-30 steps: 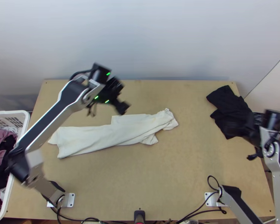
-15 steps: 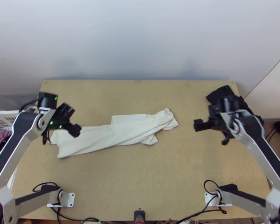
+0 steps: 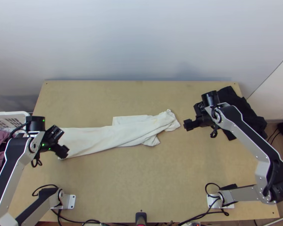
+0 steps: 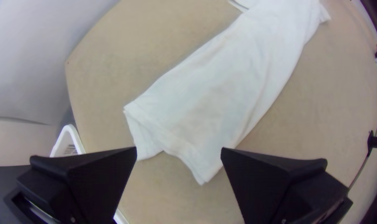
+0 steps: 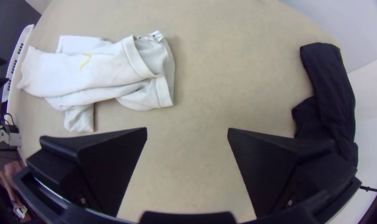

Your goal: Fold the t-shirt

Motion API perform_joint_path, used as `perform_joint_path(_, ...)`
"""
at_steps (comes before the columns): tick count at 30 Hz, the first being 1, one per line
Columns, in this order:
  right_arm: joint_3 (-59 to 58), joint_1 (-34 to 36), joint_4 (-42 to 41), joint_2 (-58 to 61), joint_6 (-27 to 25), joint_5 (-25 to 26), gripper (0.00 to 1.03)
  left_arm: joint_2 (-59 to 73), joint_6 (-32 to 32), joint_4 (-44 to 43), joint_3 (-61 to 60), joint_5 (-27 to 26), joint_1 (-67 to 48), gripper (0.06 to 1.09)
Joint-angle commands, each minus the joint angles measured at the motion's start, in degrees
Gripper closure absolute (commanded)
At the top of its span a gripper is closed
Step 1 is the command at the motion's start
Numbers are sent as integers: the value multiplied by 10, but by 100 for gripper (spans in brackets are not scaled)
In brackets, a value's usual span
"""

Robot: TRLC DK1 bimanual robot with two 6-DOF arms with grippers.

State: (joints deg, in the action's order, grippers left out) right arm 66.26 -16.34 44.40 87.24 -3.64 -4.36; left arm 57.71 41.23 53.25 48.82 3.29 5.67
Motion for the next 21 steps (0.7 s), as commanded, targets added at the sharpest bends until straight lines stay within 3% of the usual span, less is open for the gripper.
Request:
perform_joint_path(1,7,3,-21,44,-15,-17,15,-41,41,6,-31,20,36,10)
perform_joint_path(6,35,-1,-34,76,-20,-58,15,-59,40,21,-32,20,30,10)
perform_joint_path(14,77,-34,-56,144,-20,-61,15,-84,41,47,-40,20,31,10)
perform_joint_path(21,79,-49,-79,179,-20,-65,22,-114,41,68,-48,21,32,10)
